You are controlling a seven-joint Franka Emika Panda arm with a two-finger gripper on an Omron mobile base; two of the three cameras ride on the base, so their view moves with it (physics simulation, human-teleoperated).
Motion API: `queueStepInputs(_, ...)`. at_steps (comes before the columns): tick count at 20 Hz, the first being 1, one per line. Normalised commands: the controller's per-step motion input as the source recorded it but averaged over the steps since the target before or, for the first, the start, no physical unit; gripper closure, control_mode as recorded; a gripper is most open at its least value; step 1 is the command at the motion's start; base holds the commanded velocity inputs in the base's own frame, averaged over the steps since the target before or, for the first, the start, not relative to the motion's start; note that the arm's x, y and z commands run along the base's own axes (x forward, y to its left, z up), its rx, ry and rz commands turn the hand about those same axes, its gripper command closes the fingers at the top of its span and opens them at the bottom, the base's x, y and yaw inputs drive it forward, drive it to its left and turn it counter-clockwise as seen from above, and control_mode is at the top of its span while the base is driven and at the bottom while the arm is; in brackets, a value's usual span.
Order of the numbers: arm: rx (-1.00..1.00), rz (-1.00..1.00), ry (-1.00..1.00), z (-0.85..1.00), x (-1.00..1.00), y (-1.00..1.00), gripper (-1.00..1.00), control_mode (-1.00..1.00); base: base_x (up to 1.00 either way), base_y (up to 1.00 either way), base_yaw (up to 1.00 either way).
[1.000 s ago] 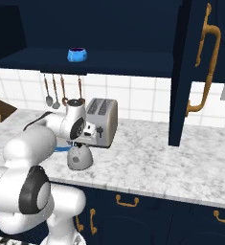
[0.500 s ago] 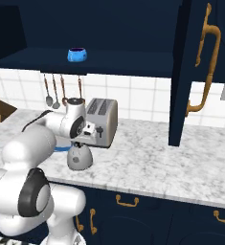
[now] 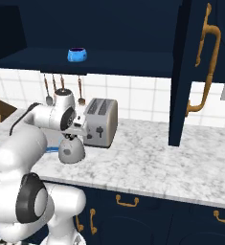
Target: Pick the kettle from the counter and place it on the tray. Then pick the mug from the cabinet and place it on the tray. Then close the cabinet doors.
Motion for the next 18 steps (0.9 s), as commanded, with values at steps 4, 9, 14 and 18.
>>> queueStepInputs(4,-0.10,0.00,-0.02,0.61,0.00,0.84,1.00,-1.00,0.00,0.00,0.00)
queueStepInputs(9,-0.07,0.00,0.00,0.07,0.29,0.79,1.00,-1.00,0.00,0.00,0.00)
queueStepInputs(14,-0.03,0.00,0.00,-0.01,0.60,0.59,1.00,-1.00,0.00,0.00,0.00)
queueStepInputs(18,0.00,-0.01,-0.02,0.00,0.72,0.45,1.00,-1.00,0.00,0.00,0.00)
